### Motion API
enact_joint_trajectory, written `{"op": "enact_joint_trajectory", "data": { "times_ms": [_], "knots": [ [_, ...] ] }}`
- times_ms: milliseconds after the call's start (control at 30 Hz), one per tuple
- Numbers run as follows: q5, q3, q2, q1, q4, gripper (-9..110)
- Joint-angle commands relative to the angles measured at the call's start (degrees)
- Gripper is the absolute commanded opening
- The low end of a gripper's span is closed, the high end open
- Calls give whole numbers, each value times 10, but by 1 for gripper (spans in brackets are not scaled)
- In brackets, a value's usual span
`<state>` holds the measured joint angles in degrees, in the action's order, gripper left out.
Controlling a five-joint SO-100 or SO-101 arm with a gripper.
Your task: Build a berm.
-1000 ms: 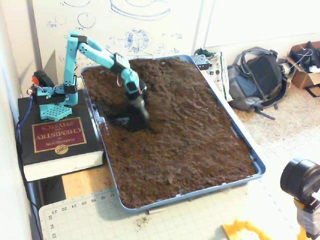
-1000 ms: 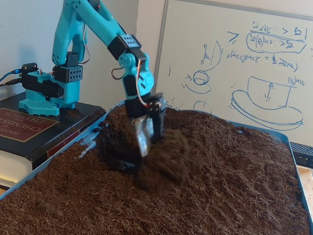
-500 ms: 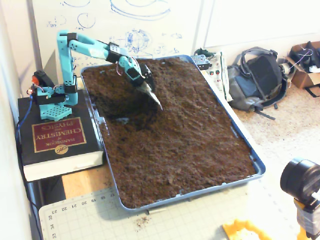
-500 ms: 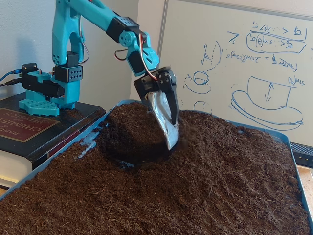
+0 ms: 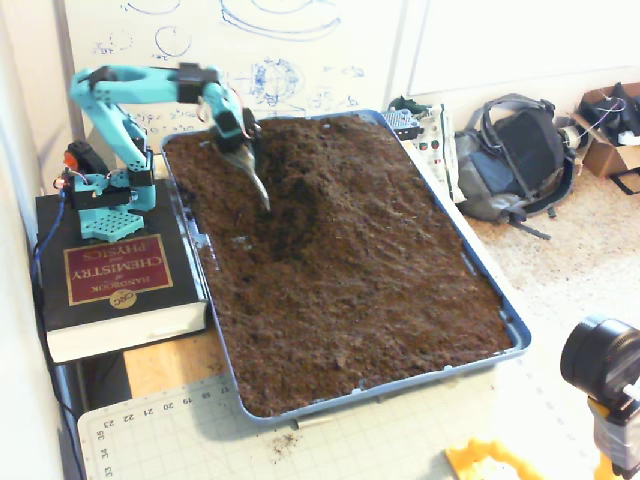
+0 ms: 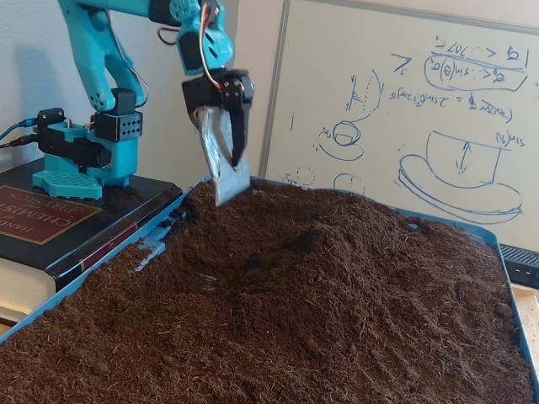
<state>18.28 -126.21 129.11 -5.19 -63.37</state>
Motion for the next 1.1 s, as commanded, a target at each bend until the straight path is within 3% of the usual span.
{"op": "enact_joint_trajectory", "data": {
  "times_ms": [0,167,500,633,867,1067],
  "knots": [
    [-1,-17,165,69,-57,1],
    [-1,-110,301,98,-127,1],
    [3,-257,252,89,-188,1],
    [-4,-205,221,15,-184,1],
    [5,-139,73,-218,-182,1],
    [-4,-40,-22,-272,-86,1]
  ]
}}
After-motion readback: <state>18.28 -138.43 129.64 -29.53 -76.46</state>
